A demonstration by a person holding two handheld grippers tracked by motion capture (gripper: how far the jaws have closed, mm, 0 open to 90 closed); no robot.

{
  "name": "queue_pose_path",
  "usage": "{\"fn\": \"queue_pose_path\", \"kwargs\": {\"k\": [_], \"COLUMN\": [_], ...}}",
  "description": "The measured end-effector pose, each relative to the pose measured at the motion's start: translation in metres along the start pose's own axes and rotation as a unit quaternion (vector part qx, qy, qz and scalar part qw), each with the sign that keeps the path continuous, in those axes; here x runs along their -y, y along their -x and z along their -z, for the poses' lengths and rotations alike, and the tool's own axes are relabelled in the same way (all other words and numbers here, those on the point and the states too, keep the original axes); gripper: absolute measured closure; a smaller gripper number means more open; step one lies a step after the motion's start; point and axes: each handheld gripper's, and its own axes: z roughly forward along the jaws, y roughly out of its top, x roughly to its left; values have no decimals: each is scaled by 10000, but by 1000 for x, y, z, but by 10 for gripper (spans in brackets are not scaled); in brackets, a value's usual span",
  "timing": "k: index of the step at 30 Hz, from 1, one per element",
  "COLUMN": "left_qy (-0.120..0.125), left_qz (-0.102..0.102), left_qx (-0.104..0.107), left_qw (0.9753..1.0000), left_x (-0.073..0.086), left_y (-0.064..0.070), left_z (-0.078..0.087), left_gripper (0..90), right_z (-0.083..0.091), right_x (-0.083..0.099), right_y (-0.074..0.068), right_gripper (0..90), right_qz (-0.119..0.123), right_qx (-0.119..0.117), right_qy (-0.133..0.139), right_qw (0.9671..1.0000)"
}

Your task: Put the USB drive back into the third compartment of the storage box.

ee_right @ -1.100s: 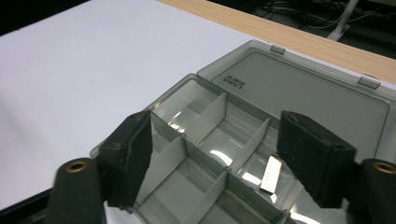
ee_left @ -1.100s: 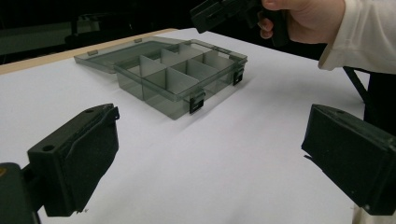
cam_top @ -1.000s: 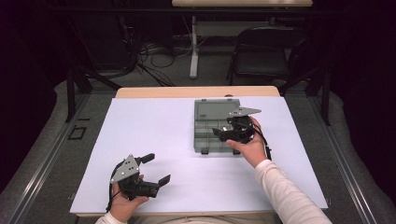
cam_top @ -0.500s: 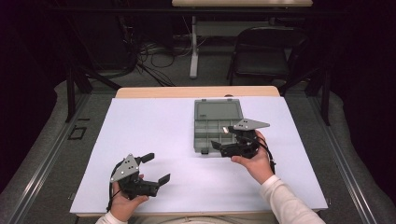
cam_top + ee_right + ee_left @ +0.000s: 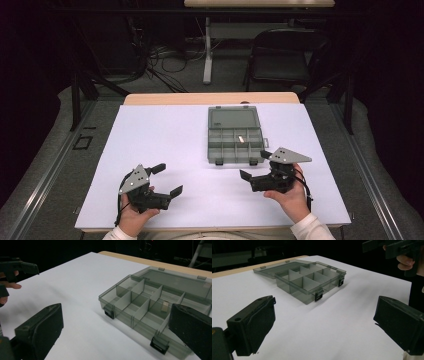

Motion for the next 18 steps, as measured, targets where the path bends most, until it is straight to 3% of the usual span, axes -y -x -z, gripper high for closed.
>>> {"fn": "queue_pose_path", "kwargs": {"k": [5,14,18], "left_qy": [3,-92,-84], "left_qz": [-3,33,43], "left_qx": [3,108,57], "left_qw": [10000,9999,9999], "left_x": [0,0,1], "left_y": [-1,-2,-2], "left_z": [0,-2,-3], "left_gripper": [32,29,29], "right_z": [13,32,36], "right_x": [12,35,39], "right_y": [3,10,10], "right_gripper": [0,0,0], "right_qz": [-30,-304,-153], "right_qx": [203,509,707], "right_qy": [-61,-50,-49], "right_qw": [9998,9982,9974]}}
